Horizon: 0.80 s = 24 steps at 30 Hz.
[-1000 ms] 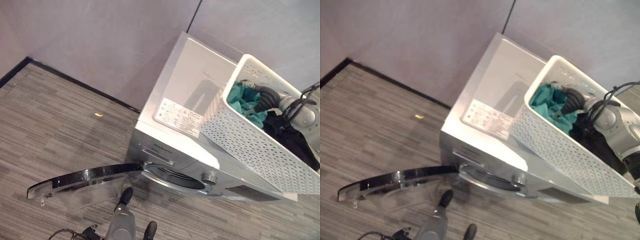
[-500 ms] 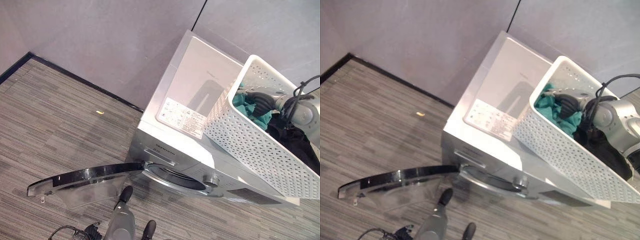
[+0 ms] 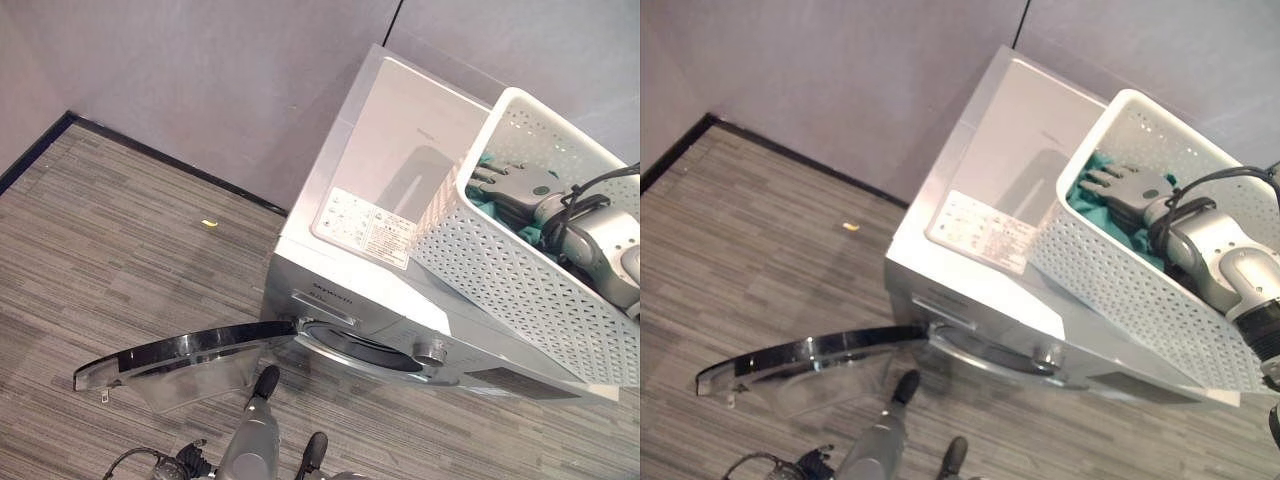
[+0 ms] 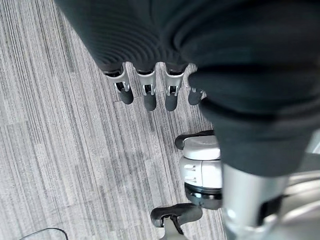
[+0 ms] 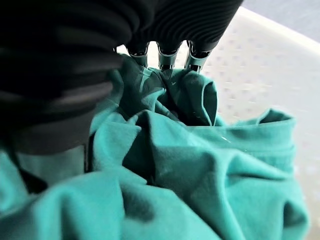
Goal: Grab the laundry basket,head to the washer,open it,put in the laundry and shut it.
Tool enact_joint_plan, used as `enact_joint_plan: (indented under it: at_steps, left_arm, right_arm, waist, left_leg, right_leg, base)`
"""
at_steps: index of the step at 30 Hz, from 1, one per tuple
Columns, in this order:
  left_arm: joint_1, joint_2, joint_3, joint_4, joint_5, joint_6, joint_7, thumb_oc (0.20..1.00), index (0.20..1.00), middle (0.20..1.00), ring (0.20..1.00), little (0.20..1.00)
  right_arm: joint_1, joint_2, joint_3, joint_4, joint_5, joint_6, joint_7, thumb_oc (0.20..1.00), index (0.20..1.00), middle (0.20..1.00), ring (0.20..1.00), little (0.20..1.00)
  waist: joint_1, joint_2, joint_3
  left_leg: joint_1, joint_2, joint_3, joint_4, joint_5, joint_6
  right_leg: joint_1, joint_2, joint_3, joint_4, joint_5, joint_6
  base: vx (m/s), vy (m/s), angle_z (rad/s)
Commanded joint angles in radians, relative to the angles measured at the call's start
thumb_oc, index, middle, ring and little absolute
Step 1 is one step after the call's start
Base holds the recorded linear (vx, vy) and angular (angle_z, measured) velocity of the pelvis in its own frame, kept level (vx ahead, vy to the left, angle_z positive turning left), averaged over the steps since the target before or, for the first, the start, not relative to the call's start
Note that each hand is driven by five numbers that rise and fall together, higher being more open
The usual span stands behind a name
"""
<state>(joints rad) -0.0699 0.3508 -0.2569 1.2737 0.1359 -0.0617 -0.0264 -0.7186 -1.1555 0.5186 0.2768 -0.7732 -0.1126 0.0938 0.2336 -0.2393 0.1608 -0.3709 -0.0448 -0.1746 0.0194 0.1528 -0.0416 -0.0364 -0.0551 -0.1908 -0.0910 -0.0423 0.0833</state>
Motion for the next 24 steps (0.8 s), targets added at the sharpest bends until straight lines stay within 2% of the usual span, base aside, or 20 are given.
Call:
enact_joint_plan:
  at_steps: [1, 6, 8, 9, 10, 11, 16, 24]
  left_arm:
    - [-0.033, -0.02, -0.03, 0.037, 0.014, -0.02, 0.025, 1.0, 1.0, 1.0, 1.0, 1.0]
    - [-0.042, -0.028, -0.044, 0.038, 0.004, -0.02, 0.051, 1.0, 1.0, 1.0, 1.0, 1.0]
    - [-0.041, -0.028, -0.045, 0.039, 0.002, -0.02, 0.049, 1.0, 1.0, 1.0, 1.0, 1.0]
    - [-0.04, -0.032, -0.047, 0.042, -0.003, -0.019, 0.048, 1.0, 1.0, 1.0, 1.0, 1.0]
    - [-0.04, -0.034, -0.047, 0.043, -0.004, -0.018, 0.045, 1.0, 1.0, 1.0, 1.0, 1.0]
    - [-0.039, -0.036, -0.047, 0.044, -0.007, -0.018, 0.042, 1.0, 1.0, 1.0, 1.0, 1.0]
    - [-0.033, -0.038, -0.046, 0.044, -0.015, -0.015, 0.032, 1.0, 1.0, 1.0, 1.0, 1.0]
    - [-0.034, -0.026, -0.056, 0.046, -0.003, -0.02, 0.037, 1.0, 1.0, 1.0, 1.0, 1.0]
  right_arm:
    - [0.022, 0.002, 0.004, 0.144, -0.127, 0.077, -0.08, 1.0, 1.0, 1.0, 1.0, 1.0]
    - [0.027, 0.055, 0.037, 0.301, -0.143, 0.113, -0.093, 1.0, 1.0, 1.0, 1.0, 1.0]
    - [0.02, 0.062, 0.038, 0.306, -0.141, 0.116, -0.09, 1.0, 1.0, 1.0, 1.0, 1.0]
    - [0.018, 0.09, 0.03, 0.313, -0.094, 0.115, -0.072, 0.307, 0.307, 0.307, 0.307, 0.307]
    - [0.013, 0.093, 0.022, 0.307, -0.081, 0.117, -0.066, 0.235, 0.235, 0.235, 0.235, 0.235]
    - [0.013, 0.105, 0.009, 0.297, -0.055, 0.12, -0.057, 0.2, 0.2, 0.2, 0.2, 0.2]
    - [0.001, 0.108, -0.025, 0.244, 0.015, 0.12, -0.037, 0.2, 0.2, 0.2, 0.2, 0.2]
    - [-0.132, 0.153, 0.057, 0.332, 0.063, 0.116, -0.085, 0.2, 0.2, 0.2, 0.2, 0.2]
  waist:
    - [0.011, 0.04, -0.01]
    - [0.004, 0.055, -0.012]
    - [0.004, 0.054, -0.013]
    - [0.003, 0.057, -0.014]
    - [0.002, 0.057, -0.016]
    - [0.0, 0.058, -0.016]
    - [0.0, 0.057, -0.019]
    - [0.014, 0.051, -0.024]
  left_leg:
    - [0.015, 0.051, 0.047, -0.063, -0.038, -0.013]
    - [0.014, 0.055, 0.057, -0.066, -0.037, -0.011]
    - [0.014, 0.054, 0.059, -0.066, -0.037, -0.01]
    - [0.014, 0.056, 0.063, -0.066, -0.037, -0.01]
    - [0.014, 0.056, 0.063, -0.066, -0.037, -0.01]
    - [0.013, 0.057, 0.065, -0.065, -0.037, -0.01]
    - [0.013, 0.062, 0.072, -0.064, -0.038, -0.01]
    - [0.019, 0.071, 0.075, -0.064, -0.039, -0.011]
  right_leg:
    - [0.031, -0.053, -0.031, 0.007, 0.063, 0.074]
    - [0.027, -0.059, -0.024, 0.006, 0.066, 0.075]
    - [0.027, -0.059, -0.023, 0.005, 0.067, 0.076]
    - [0.023, -0.06, -0.022, 0.005, 0.069, 0.076]
    - [0.022, -0.06, -0.022, 0.005, 0.068, 0.076]
    - [0.02, -0.06, -0.022, 0.005, 0.068, 0.075]
    - [0.018, -0.058, -0.016, 0.004, 0.063, 0.074]
    - [0.014, -0.053, -0.017, 0.004, 0.057, 0.072]
  base:
    - [0.0, 0.0, 0.0]
    - [0.0, 0.0, 0.0]
    - [0.0, -0.002, -0.08]
    - [-0.01, -0.008, -0.11]
    - [-0.01, -0.01, -0.09]
    - [-0.01, -0.005, -0.07]
    - [0.0, -0.001, -0.02]
    - [0.0, 0.0, 0.0]
